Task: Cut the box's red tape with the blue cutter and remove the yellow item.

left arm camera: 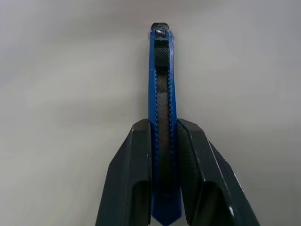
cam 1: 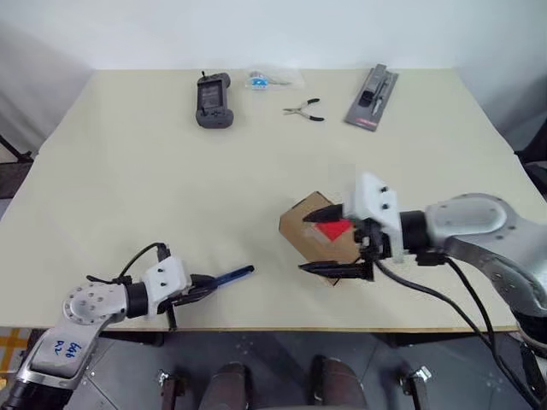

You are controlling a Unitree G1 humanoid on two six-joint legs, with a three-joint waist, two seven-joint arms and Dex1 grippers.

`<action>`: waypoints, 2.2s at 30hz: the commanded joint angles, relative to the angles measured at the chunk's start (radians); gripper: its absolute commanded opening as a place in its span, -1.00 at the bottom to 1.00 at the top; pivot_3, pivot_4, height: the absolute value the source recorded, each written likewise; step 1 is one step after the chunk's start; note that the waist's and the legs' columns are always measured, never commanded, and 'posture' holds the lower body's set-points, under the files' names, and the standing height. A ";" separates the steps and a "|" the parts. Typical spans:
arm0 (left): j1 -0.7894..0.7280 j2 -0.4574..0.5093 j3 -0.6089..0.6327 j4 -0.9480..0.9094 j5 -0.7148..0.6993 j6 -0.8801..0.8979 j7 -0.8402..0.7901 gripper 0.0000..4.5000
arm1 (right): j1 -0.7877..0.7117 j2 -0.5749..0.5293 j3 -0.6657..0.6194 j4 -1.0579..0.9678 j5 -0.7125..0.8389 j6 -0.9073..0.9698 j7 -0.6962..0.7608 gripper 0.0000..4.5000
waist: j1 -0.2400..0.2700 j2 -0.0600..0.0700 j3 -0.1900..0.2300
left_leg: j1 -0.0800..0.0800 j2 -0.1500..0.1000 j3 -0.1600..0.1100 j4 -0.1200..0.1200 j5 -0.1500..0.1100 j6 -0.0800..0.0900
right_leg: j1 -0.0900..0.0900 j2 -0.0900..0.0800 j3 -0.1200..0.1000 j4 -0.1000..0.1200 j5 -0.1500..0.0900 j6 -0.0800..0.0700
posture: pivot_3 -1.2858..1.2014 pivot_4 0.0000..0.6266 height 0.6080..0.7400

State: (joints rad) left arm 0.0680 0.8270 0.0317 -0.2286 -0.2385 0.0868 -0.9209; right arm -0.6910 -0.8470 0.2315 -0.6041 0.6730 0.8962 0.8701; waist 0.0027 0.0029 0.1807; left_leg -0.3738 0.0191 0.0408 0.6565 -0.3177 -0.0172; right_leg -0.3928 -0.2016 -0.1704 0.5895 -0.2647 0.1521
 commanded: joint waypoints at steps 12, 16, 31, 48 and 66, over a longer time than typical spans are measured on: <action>0.014 0.035 -0.004 0.035 0.006 -0.044 -0.105 -0.81 | -0.115 0.288 0.491 0.289 -0.483 -0.260 0.061 -0.99 | -0.009 0.000 0.000 | 0.001 0.000 0.005 0.000 -0.001 0.000 | -0.003 0.001 0.005 0.002 0.000 0.000 | 0.03 -0.52 1.00; 0.015 0.029 -0.004 0.025 0.006 -0.042 -0.098 -0.81 | -0.133 0.365 0.501 0.388 -0.536 -0.326 0.089 -0.99 | -0.009 0.000 0.000 | 0.002 0.001 0.006 0.000 -0.001 0.000 | -0.003 0.002 0.006 0.002 0.000 0.000 | 0.03 -0.52 1.00; 0.009 0.012 -0.014 0.024 0.013 -0.044 -0.077 -0.81 | -0.139 0.547 0.506 0.606 -0.632 -0.465 0.201 -0.99 | -0.010 0.000 0.000 | 0.004 0.003 0.008 0.000 -0.002 -0.001 | -0.003 0.005 0.009 0.003 0.000 0.000 | 0.03 -0.52 1.00; -0.024 -0.084 0.049 0.063 0.005 -0.172 -0.010 -0.81 | -0.181 0.525 0.204 0.468 -0.481 -0.156 0.229 -0.73 | -0.004 0.000 0.000 | 0.002 0.006 0.009 0.003 -0.003 -0.002 | -0.003 0.008 0.009 0.003 0.001 -0.002 | 0.03 -0.52 1.00; -0.379 -0.357 0.048 0.454 0.271 -0.853 0.304 -0.81 | -0.511 0.496 -0.175 0.712 -0.227 0.463 0.014 0.98 | -0.011 -0.001 -0.001 | 0.001 0.014 0.012 0.007 -0.006 -0.005 | -0.005 0.016 0.011 0.001 0.003 -0.004 | 0.03 -0.52 1.00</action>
State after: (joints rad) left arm -0.2986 0.4752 0.0781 0.2193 -0.0009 -0.7162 -0.6709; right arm -1.1795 -0.3570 0.0791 0.1037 0.4186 1.3557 0.8920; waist -0.0085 0.0022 0.1801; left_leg -0.3733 0.0332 0.0527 0.6631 -0.3242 -0.0224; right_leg -0.3979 -0.1860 -0.1596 0.5906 -0.2619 0.1477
